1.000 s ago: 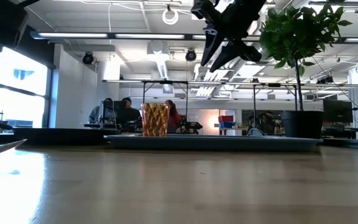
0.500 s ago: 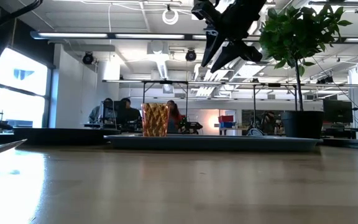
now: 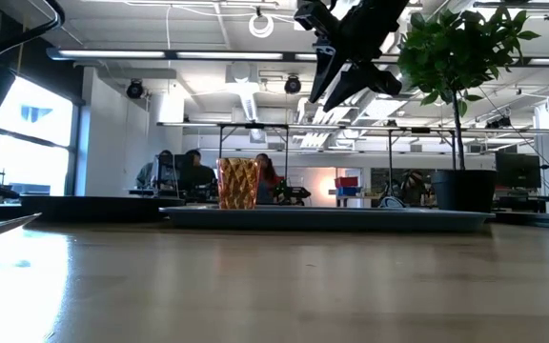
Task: Pick and place plate/cup/fork/spoon on tray
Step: Put the orange spoon on the gray serving tray
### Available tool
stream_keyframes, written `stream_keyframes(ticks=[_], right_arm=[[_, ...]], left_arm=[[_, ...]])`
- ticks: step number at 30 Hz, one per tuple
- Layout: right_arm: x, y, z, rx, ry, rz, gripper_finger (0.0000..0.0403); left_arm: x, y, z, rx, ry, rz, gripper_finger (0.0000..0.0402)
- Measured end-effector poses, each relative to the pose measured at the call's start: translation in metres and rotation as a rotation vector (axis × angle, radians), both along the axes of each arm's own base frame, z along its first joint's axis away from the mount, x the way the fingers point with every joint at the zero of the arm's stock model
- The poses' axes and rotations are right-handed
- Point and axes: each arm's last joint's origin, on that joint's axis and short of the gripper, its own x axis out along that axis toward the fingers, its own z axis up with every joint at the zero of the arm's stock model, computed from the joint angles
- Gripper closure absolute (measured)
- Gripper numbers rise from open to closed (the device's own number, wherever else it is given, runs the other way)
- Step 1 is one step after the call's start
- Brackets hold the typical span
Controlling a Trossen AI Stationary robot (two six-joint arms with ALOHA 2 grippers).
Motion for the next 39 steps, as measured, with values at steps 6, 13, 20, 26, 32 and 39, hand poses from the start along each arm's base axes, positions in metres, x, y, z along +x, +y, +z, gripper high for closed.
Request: stream_keyframes(ticks=[6,13,20,26,32,39], right_arm=[[0.0,0.0,0.0,-0.002,0.0,0.002,0.0293],[0.0,0.0,0.0,-0.002,0.0,0.002,0.0293],[0.0,0.0,0.0,-0.002,0.0,0.002,0.0293],[0.0,0.0,0.0,-0.009,-0.002,0.01,0.0293],[0.002,0.0,0.002,-0.003,-0.027,0.034,0.0293],[-0.008,0.001,0.021,-0.035,-0.097,0.056,0.0293]], left_arm=[[-0.001,0.001,0.001,0.008,0.003,-0.004,0.0297],[-0.002,0.002,0.0,0.017,0.007,-0.007,0.0366],[0.003,0.0,0.007,0.028,0.004,-0.022,0.0364],[0.02,0.0,0.018,0.027,-0.062,-0.073,0.0363],[0.043,0.012,0.029,0.028,-0.102,-0.055,0.0363],[0.081,0.033,0.053,0.055,-0.216,-0.057,0.0363]])
